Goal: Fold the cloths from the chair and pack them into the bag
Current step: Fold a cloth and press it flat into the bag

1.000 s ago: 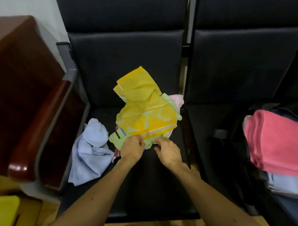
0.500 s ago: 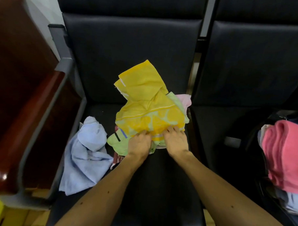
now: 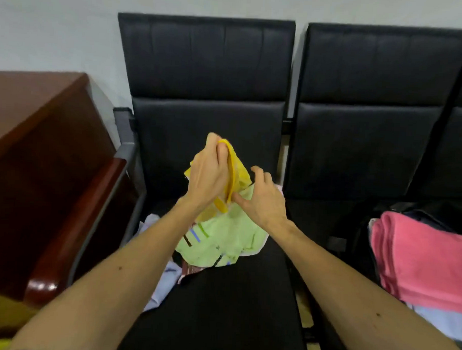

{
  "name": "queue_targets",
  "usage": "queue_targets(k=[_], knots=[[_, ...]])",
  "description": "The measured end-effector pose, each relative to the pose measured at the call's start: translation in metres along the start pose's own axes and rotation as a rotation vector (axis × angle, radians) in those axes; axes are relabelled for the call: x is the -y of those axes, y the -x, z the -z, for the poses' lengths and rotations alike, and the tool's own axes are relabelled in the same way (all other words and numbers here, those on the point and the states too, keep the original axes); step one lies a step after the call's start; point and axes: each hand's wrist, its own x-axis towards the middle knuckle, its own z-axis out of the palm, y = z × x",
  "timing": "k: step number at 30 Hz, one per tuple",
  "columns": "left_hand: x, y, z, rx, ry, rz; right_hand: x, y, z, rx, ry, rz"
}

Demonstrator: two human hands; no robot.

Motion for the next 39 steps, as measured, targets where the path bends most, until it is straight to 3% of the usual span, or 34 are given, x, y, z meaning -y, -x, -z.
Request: queue_targets(k=[5,12,17,22,24,27,30,35,39], knots=[[-0.108,-0.046,0.088,-0.072,-0.009,-0.284,0.083,0.013,0.110,0.032,-0.462,0.198],[-0.239,-0.038,0.186,-0.239,0.000,-0.517,0.165,0.069,0.242,-0.175,-0.656,0.372],[-0.299,-0.013,0.221,-0.285,0.023,-0.558,0.198,0.118,0.300,-0.147,-0.730,0.427],[-0.334,0.007,0.255,-0.294,0.064,-0.584,0.215,0.156,0.348,-0.240,-0.628,0.485],[-0.342,0.016,0.262,-0.302,0.079,-0.586,0.218,0.171,0.360,-0.250,-0.705,0.466],[-0.354,0.034,0.264,-0.239,0.100,-0.552,0.222,0.194,0.370,-0.130,-0.872,0.412],[-0.355,0.049,0.258,-0.133,0.124,-0.453,0.215,0.210,0.364,-0.052,-0.693,0.395],[-0.336,0.080,0.249,0.052,0.169,-0.338,0.185,0.222,0.342,-0.220,-0.286,0.439],[-0.307,0.107,0.252,0.285,0.042,-0.339,0.149,0.232,0.346,-0.213,-0.137,0.336]])
